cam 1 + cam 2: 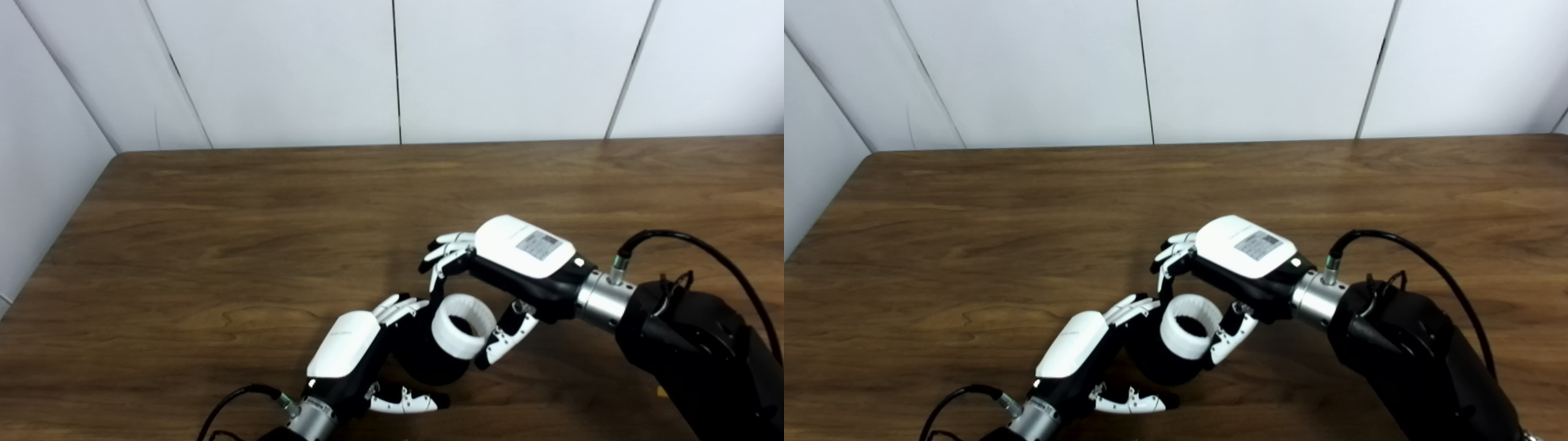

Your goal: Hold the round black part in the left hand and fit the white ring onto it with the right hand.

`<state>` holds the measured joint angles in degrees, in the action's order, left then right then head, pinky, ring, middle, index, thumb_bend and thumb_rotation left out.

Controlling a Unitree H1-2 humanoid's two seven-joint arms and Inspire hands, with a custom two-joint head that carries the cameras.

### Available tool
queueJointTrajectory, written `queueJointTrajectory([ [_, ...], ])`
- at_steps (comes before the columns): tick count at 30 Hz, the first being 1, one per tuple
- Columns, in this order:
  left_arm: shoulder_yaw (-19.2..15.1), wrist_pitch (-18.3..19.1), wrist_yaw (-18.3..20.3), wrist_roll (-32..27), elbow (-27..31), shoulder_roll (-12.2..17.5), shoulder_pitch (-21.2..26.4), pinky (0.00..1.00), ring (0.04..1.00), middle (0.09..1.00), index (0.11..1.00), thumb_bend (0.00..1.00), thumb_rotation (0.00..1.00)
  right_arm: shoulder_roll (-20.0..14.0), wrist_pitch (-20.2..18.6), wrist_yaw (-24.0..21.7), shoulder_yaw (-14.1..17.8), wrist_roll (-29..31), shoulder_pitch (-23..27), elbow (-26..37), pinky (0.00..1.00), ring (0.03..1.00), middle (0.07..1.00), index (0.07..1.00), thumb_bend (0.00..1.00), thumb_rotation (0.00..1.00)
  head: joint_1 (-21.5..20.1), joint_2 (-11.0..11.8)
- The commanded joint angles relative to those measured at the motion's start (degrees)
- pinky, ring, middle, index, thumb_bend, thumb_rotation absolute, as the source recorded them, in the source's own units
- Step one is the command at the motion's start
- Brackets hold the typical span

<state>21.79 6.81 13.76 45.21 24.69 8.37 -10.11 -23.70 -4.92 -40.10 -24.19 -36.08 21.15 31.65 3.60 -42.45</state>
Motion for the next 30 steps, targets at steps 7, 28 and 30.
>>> queueJointTrajectory([
  [7,1.0,2.2,2.3,0.7,-1.0,-0.2,-0.1,0.85,0.959,0.901,0.85,0.85,0.32,1.6,3.3,-0.2,-0.6,-1.0,3.0,-0.5,0.77,0.871,0.792,0.494,0.52,0.15,0.1,0.1],
  [28,1.6,1.9,1.2,-0.8,-1.2,-0.1,-0.5,0.86,0.959,0.91,0.865,0.85,0.33,5.2,4.7,0.5,-1.3,-3.1,4.3,-5.4,0.77,0.884,0.803,0.494,0.52,0.15,0.6,0.0],
  [30,1.6,2.1,1.4,-0.6,-1.0,-0.1,-0.4,0.86,0.956,0.911,0.866,0.85,0.33,5.3,4.8,0.4,-1.4,-3.0,4.3,-5.5,0.76,0.882,0.802,0.494,0.52,0.15,0.6,-0.1],
])
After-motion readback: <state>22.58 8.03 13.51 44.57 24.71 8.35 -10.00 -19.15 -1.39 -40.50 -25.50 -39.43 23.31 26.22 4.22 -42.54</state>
